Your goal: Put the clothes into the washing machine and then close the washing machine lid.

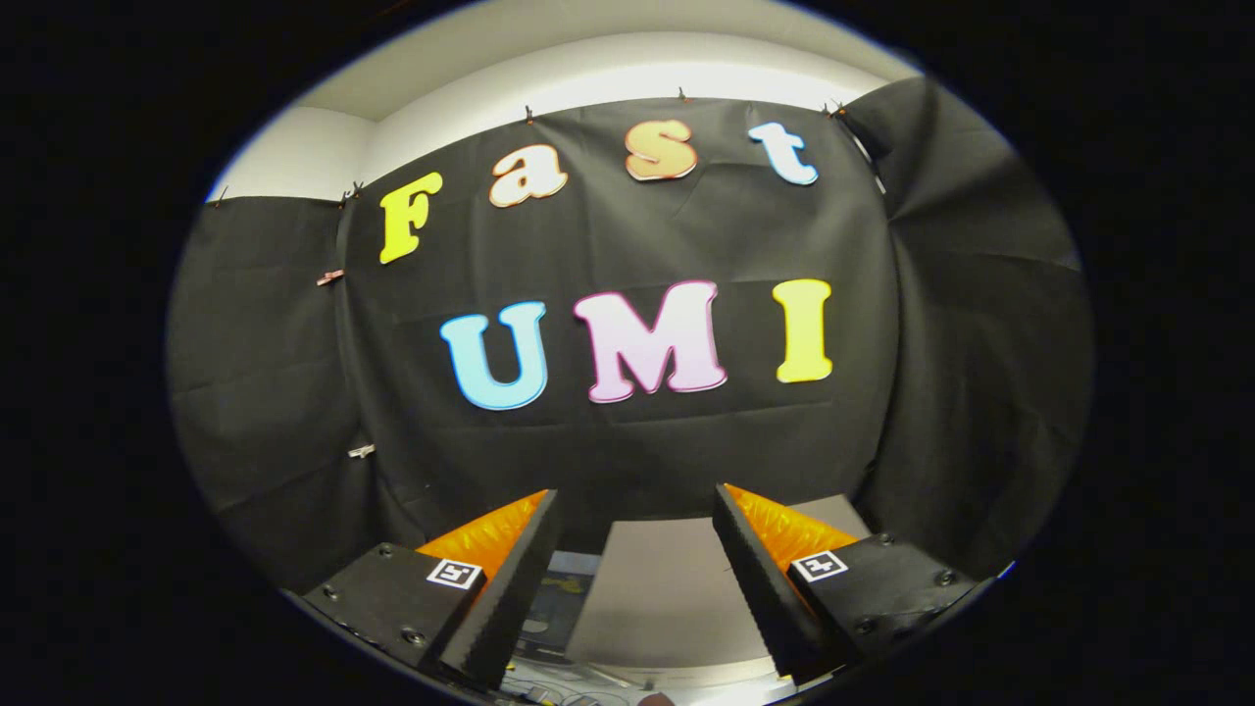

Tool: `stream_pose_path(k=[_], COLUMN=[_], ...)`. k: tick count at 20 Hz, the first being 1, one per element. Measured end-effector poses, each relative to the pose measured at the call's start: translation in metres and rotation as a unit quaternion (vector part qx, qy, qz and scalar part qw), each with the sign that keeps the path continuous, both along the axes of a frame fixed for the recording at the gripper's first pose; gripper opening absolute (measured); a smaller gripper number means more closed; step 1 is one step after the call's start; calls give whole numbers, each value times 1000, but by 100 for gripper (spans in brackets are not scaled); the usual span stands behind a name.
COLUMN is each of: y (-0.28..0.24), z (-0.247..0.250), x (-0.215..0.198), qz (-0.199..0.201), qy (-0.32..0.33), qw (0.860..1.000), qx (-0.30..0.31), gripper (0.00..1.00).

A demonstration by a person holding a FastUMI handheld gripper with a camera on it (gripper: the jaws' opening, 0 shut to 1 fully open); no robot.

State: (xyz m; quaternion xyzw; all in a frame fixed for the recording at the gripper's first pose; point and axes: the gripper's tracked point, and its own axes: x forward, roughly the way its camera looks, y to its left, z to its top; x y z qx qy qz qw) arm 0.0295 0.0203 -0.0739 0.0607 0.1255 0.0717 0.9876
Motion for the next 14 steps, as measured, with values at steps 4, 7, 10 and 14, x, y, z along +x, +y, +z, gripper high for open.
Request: stream_pose_path(k=[4,7,10,14], y=[-51,-61,-65,-62], z=[24,20,18,16], x=[-1,-1,0,3], qz=[-52,-63,-67,-66], qy=[-76,-92,-93,-91], qw=[995,993,993,993], qx=[-31,-43,-27,-35], gripper=[98,98,98,98])
